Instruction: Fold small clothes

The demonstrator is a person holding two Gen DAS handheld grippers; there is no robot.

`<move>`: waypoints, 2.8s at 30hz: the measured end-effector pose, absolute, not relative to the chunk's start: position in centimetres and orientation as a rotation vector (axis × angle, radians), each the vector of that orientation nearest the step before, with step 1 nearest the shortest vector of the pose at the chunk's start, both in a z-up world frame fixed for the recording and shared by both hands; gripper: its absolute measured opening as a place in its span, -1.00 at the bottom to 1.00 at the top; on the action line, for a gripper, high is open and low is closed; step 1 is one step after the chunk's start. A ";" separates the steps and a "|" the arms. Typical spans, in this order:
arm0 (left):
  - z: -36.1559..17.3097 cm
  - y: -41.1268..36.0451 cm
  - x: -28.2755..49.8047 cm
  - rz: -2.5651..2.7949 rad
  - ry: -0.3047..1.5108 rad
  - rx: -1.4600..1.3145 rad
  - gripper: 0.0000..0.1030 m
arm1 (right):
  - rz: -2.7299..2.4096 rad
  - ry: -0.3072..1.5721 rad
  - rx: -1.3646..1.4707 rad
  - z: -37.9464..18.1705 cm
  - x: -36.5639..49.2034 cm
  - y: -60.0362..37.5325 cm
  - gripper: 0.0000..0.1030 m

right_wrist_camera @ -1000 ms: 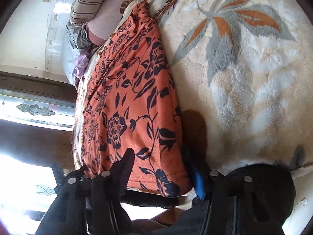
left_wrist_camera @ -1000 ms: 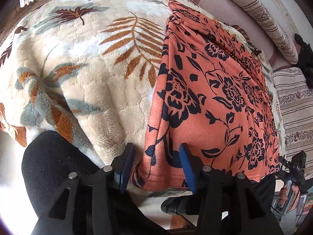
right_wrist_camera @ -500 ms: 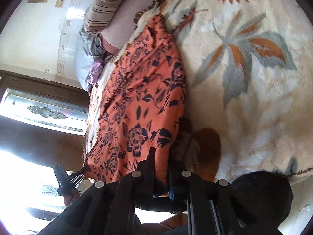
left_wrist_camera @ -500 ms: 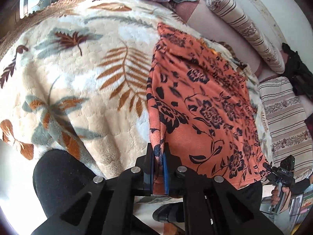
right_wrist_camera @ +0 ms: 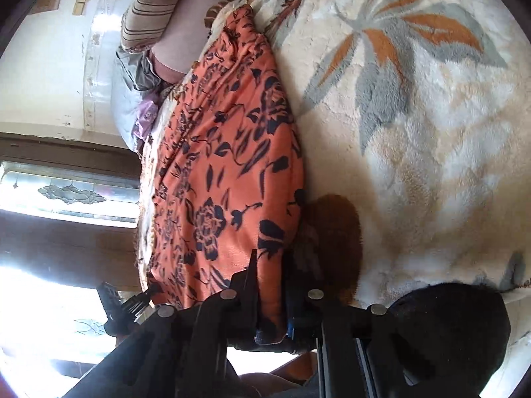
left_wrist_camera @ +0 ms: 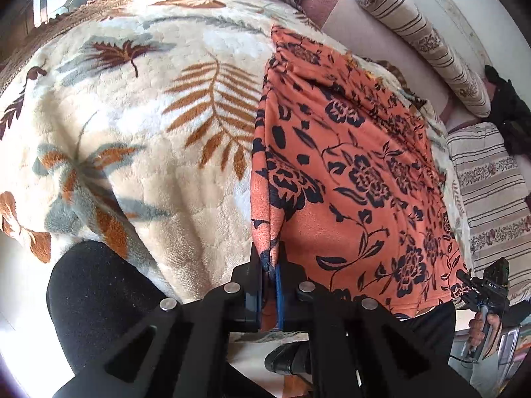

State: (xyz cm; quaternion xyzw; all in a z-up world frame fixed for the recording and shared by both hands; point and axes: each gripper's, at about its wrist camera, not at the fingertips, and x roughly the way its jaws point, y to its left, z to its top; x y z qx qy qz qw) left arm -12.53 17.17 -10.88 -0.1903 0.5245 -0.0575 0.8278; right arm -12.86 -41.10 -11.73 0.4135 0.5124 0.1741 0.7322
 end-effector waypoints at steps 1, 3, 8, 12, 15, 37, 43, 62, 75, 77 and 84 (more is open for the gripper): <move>-10.6 17.2 -12.5 -0.127 1.108 -0.401 -0.88 | 0.384 1.116 0.909 -11.3 -12.8 -41.2 -0.80; -11.4 17.3 -12.2 -0.124 1.139 -0.389 -0.88 | 0.376 1.135 0.907 -11.9 -12.7 -41.4 -0.80; -11.8 17.5 -12.3 -0.118 1.153 -0.418 -0.88 | 0.374 1.131 0.989 -13.3 -13.3 -42.3 -0.80; -12.7 17.2 -11.4 -0.117 1.200 -0.363 -0.88 | 0.399 1.131 0.964 -13.1 -12.6 -42.0 -0.81; -13.8 17.1 -10.9 -0.114 1.254 -0.356 -0.88 | 0.387 1.157 1.010 -14.3 -12.0 -42.3 -0.81; -12.1 15.5 22.9 -0.031 1.089 -0.363 -0.86 | 0.216 1.019 1.023 -13.5 24.5 -43.8 -0.80; -11.0 16.2 23.4 -0.073 1.072 -0.396 -0.84 | 0.280 1.015 1.084 -12.1 24.9 -44.6 -0.56; -11.9 17.6 14.9 -0.188 1.069 -0.442 0.69 | 0.344 1.089 0.594 -12.0 16.0 -40.4 0.95; -9.0 11.6 17.9 -0.105 1.096 -0.224 -0.66 | 0.311 1.160 0.576 -8.3 17.9 -36.7 -0.58; -6.8 11.8 16.1 -0.130 1.049 -0.231 -0.67 | 0.342 1.130 0.579 -5.8 16.7 -36.5 -0.59; -3.3 13.2 5.2 -0.228 1.008 -0.234 -0.67 | 0.395 1.111 0.552 -3.2 6.4 -37.6 -0.60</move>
